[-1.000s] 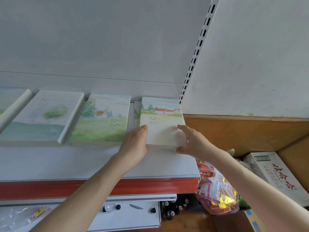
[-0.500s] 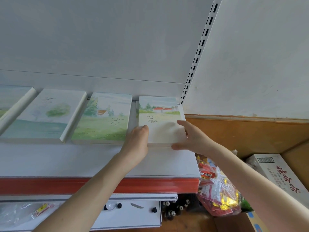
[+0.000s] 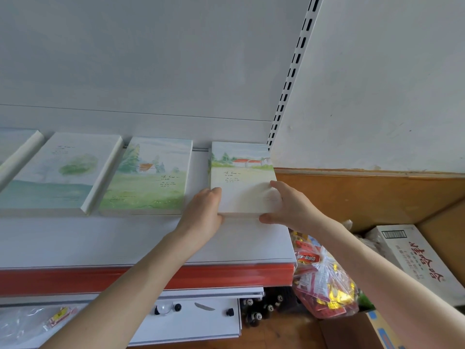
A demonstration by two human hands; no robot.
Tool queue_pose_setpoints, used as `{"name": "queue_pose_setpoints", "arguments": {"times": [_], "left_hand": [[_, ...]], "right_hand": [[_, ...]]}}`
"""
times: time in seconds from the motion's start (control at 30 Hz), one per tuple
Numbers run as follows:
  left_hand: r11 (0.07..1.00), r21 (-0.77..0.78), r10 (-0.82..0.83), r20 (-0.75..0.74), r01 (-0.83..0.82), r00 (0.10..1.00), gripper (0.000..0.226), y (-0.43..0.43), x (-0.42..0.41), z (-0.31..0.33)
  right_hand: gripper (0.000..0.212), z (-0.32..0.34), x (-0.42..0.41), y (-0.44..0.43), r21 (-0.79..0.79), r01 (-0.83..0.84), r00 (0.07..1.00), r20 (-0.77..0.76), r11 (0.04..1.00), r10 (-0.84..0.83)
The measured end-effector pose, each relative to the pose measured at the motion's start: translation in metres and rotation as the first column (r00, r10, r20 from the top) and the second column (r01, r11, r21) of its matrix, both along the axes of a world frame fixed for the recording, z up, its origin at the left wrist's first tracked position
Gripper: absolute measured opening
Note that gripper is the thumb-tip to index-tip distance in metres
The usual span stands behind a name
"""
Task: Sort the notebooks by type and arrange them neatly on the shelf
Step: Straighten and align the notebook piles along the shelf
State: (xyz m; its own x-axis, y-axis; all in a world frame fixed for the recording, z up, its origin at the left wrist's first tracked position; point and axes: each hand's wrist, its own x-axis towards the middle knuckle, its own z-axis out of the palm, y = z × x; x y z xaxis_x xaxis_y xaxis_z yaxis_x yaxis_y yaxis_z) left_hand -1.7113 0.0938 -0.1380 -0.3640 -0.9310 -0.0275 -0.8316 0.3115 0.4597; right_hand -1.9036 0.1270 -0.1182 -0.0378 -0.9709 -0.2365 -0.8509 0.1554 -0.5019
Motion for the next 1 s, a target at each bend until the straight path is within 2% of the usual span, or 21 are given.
{"name": "queue_pose_setpoints", "arguments": {"times": [0.03, 0.13, 0.27, 0.4, 0.53, 0.73, 0.83, 1.0], "left_hand": [[1.000, 0.006, -0.008, -0.004, 0.008, 1.000, 0.017, 0.000, 0.001, 0.001], [0.999, 0.024, -0.039, 0.040, 0.038, 0.998, 0.035, 0.000, 0.005, 0.005], [0.998, -0.016, -0.064, 0.078, 0.065, 0.995, 0.023, 0.001, 0.006, 0.008], [0.997, -0.048, -0.062, 0.090, 0.067, 0.994, 0.026, 0.002, 0.003, 0.005], [0.998, 0.057, -0.040, 0.010, 0.040, 0.999, 0.019, -0.003, 0.009, 0.007], [0.997, 0.073, 0.005, -0.032, -0.003, 0.999, 0.033, -0.003, 0.008, 0.006], [1.000, 0.011, -0.007, 0.022, 0.007, 1.000, 0.020, 0.000, 0.010, 0.008], [0.998, -0.058, 0.016, 0.063, -0.012, 0.998, 0.016, 0.004, 0.009, 0.008]], "right_hand": [[0.087, 0.001, 0.000, 0.000, 0.005, -0.031, 0.999, -0.031, 1.000, 0.031], [0.084, 0.004, -0.001, -0.002, 0.038, -0.120, 0.985, -0.123, 0.992, 0.124], [0.082, 0.007, -0.003, -0.008, 0.048, -0.145, 0.973, -0.173, 0.988, 0.151], [0.081, 0.006, -0.003, -0.008, 0.036, -0.150, 0.976, -0.153, 0.988, 0.154], [0.079, 0.008, -0.005, -0.006, 0.051, -0.182, 0.972, -0.140, 0.982, 0.187], [0.083, 0.010, -0.004, -0.006, 0.034, -0.129, 0.986, -0.097, 0.991, 0.132], [0.084, 0.011, -0.002, -0.002, 0.012, -0.110, 0.987, -0.120, 0.994, 0.110], [0.073, 0.011, -0.001, 0.003, 0.002, -0.162, 0.971, -0.176, 0.987, 0.160]]}}
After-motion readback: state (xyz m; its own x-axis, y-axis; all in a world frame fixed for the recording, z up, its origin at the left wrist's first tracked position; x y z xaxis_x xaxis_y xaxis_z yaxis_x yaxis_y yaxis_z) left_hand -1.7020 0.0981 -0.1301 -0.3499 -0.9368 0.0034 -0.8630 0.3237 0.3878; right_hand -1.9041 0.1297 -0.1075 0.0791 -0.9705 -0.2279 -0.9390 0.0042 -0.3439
